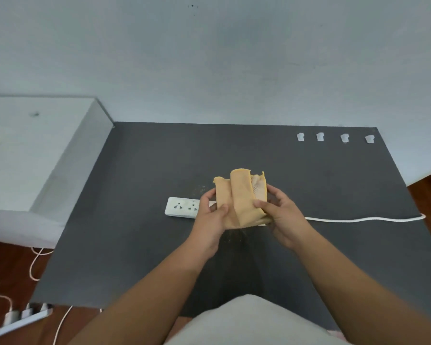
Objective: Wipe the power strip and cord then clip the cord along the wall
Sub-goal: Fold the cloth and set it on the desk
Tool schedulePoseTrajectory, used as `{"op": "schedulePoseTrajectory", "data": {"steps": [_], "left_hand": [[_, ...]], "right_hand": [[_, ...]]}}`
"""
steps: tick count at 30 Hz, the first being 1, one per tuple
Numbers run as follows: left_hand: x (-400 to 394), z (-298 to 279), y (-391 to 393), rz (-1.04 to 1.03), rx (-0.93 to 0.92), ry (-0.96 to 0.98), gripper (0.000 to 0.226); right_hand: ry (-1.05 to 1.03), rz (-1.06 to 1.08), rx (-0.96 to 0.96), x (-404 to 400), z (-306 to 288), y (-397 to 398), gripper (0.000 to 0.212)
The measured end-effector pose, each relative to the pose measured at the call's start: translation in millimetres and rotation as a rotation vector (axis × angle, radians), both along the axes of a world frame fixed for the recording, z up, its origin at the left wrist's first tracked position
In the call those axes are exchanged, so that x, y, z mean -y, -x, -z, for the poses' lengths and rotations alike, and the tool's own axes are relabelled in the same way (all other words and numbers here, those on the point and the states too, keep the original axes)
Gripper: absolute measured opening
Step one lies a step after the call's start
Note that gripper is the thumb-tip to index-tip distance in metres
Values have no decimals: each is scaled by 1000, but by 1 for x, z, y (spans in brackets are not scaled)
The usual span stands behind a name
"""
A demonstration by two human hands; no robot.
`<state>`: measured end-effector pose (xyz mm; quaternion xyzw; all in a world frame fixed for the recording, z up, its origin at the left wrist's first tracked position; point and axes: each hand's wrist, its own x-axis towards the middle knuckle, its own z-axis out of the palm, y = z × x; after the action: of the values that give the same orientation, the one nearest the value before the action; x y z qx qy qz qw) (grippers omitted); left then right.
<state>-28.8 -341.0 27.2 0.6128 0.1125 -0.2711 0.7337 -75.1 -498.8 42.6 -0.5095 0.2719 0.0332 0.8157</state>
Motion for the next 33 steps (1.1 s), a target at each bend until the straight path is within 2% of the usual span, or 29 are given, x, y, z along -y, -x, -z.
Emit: {"op": "schedulePoseTrajectory", "data": {"steps": [3, 5, 7, 11, 13, 16, 20, 23, 30, 33], "left_hand": [[-8, -8, 9, 5, 24, 38, 43], [-5, -11, 19, 3, 41, 41, 31], [-2, -14, 31, -45, -7, 63, 20], [3, -17, 50, -16, -6, 130, 46], [9, -17, 60, 55, 22, 136, 50], [18, -15, 76, 4, -35, 89, 64], [14, -14, 84, -99, -57, 25, 40], [8, -21, 84, -165, -101, 69, 20], [-4, -20, 82, -445, -243, 266, 23], [-6, -25, 77, -516, -313, 364, 43]], "right_hand": [[16, -93, 41, -7, -6, 2, 32], [98, -204, 30, -9, -12, 2, 26], [176, -277, 10, -6, -19, 2, 31], [271, -369, 27, -2, -28, 10, 29], [298, -425, 30, -3, -29, 16, 32], [349, -461, 44, -3, -24, 24, 34], [174, -469, 33, 0, -21, 31, 34], [176, -438, 16, 3, -20, 29, 29], [130, -287, -17, -5, -32, 11, 25], [4, -249, -23, -4, -39, 3, 25]]}}
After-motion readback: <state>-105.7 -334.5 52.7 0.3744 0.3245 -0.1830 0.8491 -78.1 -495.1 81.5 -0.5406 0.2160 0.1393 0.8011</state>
